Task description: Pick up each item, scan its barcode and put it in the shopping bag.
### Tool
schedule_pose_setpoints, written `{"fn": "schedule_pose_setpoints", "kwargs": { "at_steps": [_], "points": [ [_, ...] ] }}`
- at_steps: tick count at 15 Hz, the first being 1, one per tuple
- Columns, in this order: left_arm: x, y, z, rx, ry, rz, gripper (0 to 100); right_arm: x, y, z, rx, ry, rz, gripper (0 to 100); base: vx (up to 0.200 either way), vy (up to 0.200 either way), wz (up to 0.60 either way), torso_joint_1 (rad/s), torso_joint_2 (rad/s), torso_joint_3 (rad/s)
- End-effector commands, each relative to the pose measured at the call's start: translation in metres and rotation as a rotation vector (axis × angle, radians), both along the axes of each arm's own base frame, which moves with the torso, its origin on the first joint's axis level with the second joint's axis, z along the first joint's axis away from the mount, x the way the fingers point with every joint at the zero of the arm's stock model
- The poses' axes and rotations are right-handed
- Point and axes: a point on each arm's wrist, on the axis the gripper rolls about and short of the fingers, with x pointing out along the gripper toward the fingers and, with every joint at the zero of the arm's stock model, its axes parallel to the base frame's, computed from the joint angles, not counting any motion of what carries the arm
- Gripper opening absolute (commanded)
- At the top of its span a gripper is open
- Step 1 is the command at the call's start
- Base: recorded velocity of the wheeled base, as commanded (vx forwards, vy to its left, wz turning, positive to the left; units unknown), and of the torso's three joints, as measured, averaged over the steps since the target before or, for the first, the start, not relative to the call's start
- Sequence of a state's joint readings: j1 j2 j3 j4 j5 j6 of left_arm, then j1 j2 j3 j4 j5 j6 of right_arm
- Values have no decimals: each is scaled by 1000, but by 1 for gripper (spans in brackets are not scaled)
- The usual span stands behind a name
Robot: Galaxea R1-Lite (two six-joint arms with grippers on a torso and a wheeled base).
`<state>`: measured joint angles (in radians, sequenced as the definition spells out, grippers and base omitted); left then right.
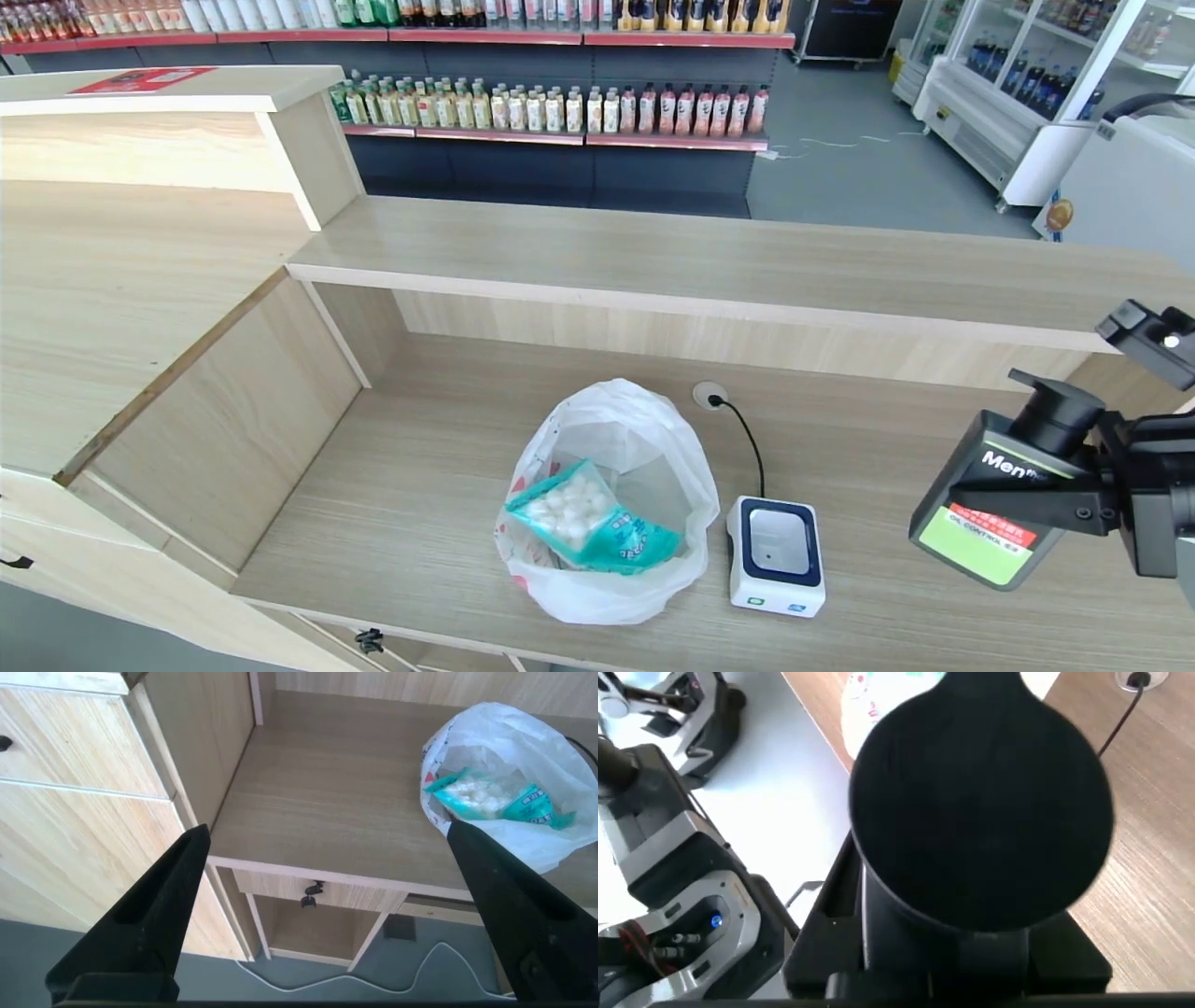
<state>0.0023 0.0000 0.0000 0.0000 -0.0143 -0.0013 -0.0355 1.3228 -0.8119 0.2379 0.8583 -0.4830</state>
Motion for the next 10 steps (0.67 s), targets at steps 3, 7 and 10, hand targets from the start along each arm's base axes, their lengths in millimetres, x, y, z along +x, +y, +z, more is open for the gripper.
{"fn": "schedule_pose_setpoints", "kwargs": {
  "at_steps": [3,7,10],
  "points": [
    [0,0,0,0,0,1,100,61,-36,-48,133,134,42,0,0,0,0,0,0,0],
    [0,0,0,0,0,1,100,71,-34,-67,219,180,114,0,0,0,0,0,0,0],
    [0,0,0,0,0,1,100,77,-32,-86,203,202,141,0,0,0,0,0,0,0]
  ]
}}
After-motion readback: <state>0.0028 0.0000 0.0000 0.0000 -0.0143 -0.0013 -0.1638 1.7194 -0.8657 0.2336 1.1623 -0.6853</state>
